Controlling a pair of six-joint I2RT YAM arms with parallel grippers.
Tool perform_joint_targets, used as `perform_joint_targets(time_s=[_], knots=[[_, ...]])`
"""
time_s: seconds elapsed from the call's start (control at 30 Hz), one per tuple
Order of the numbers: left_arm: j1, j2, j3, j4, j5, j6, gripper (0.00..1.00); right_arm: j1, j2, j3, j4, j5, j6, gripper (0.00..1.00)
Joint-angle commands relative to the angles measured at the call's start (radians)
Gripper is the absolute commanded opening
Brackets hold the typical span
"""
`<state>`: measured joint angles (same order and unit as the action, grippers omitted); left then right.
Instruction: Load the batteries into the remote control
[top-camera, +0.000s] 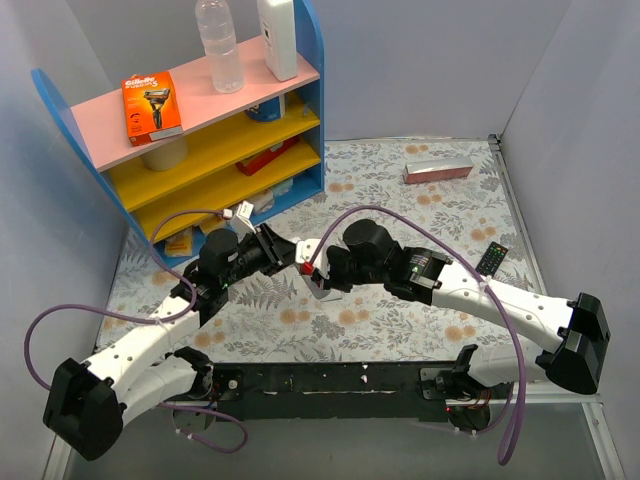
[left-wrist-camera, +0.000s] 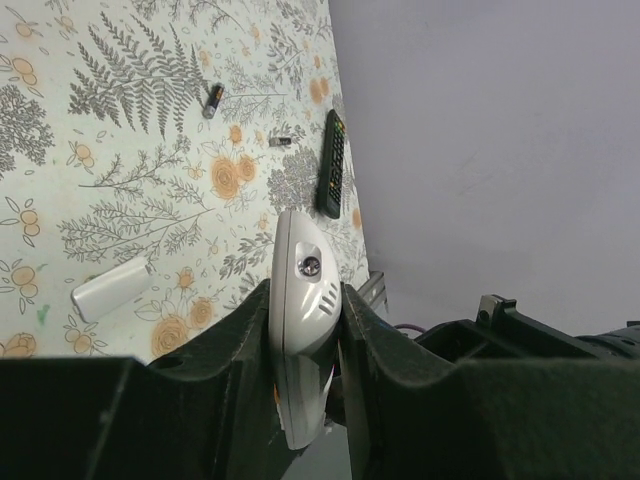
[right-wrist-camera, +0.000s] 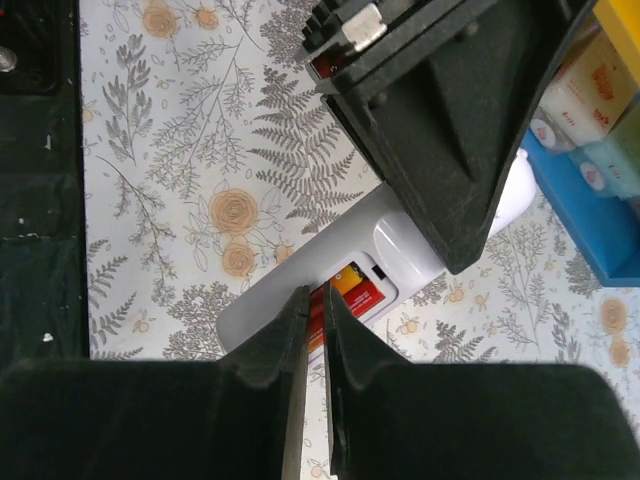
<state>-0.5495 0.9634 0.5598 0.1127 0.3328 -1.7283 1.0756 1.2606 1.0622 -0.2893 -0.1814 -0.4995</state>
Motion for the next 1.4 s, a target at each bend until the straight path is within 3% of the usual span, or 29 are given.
perform_joint_targets(time_s=[0.0,0.1,0.2,0.27,0.5,0.67,0.83,1.0,1.37], knots=[[-0.01,-0.074,-0.024,0.034,-0.06,0.075,0.0,0.001,-0.021,0.038,-0.027,0.043,0.163,0.18],[-0.009,-0.078,-0.063,0.056,-0.077,0.088,0.0,-0.005,-0.027,0.055,-0.04,0.098,0.265,0.24],[-0.009,-0.089,-0.083,0.056,-0.112,0.116,0.0,-0.017,-0.044,0.047,-0.048,0.149,0.358,0.41],[-0.009,-0.097,-0.09,0.036,-0.141,0.153,0.0,-0.025,-0.059,0.03,-0.044,0.169,0.415,0.44],[-0.009,-0.143,-0.118,0.053,-0.147,0.168,0.0,-0.063,-0.038,-0.001,-0.073,0.239,0.558,0.45],[-0.01,-0.175,-0.1,-0.057,-0.213,0.202,0.0,-0.092,0.049,0.015,-0.177,0.24,0.608,0.58],[-0.01,-0.23,-0.112,-0.157,-0.284,0.216,0.0,-0.108,0.169,0.035,-0.261,0.261,0.645,0.59],[-0.01,-0.278,-0.135,-0.202,-0.302,0.2,0.0,-0.112,0.217,0.001,-0.196,0.197,0.517,0.6],[-0.01,-0.379,-0.163,-0.295,-0.363,0.15,0.0,-0.128,0.322,-0.024,-0.143,0.047,0.067,0.61]])
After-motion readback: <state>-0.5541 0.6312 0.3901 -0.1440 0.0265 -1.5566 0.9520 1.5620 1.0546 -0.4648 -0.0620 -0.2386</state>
